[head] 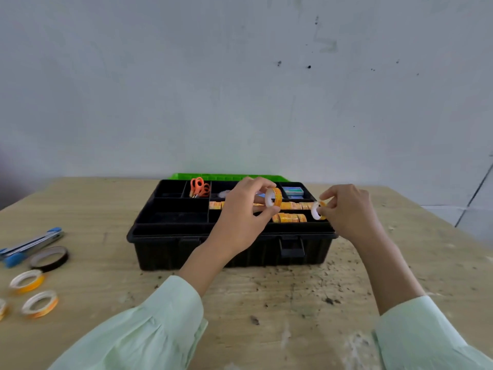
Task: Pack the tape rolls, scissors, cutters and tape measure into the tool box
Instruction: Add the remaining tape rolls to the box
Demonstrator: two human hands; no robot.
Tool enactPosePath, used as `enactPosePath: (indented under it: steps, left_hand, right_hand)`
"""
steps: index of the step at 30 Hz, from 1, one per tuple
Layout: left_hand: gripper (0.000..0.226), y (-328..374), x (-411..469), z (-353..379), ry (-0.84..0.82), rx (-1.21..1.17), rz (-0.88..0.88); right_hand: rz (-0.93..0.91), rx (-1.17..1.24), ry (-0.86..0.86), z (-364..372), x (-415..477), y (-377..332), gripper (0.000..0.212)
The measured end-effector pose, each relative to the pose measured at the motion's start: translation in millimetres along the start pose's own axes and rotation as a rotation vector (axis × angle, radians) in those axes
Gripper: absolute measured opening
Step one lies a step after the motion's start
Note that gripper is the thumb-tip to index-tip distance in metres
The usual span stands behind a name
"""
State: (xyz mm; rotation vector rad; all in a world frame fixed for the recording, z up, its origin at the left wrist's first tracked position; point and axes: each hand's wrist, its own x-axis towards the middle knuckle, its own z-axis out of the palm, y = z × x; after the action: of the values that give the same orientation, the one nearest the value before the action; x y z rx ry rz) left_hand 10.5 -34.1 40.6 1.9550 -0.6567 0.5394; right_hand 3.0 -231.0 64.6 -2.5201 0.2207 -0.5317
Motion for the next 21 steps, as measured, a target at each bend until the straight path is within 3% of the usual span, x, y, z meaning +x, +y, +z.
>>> enactPosePath:
  steps: [11, 18, 21]
  left_hand:
    - [0.034, -1.2, 8.1, 15.9, -0.06, -0.029, -0.022]
    - [0.035, 3.1, 20.7, 39.1, -0.128, 0.023, -0.015]
    - [0.037, 4.4, 26.5, 50.1, -0.154, 0.051, -0.016]
  right_hand:
    - [-0.026, -0.009, -0.078, 7.9, -2.2, -1.6, 0.006]
    - [-0.031, 0.113, -0.164, 5.7, 1.0, 8.3, 0.019]
    - [0.022, 0.279, -0.208, 3.6, 0.1, 10.4, 0.031]
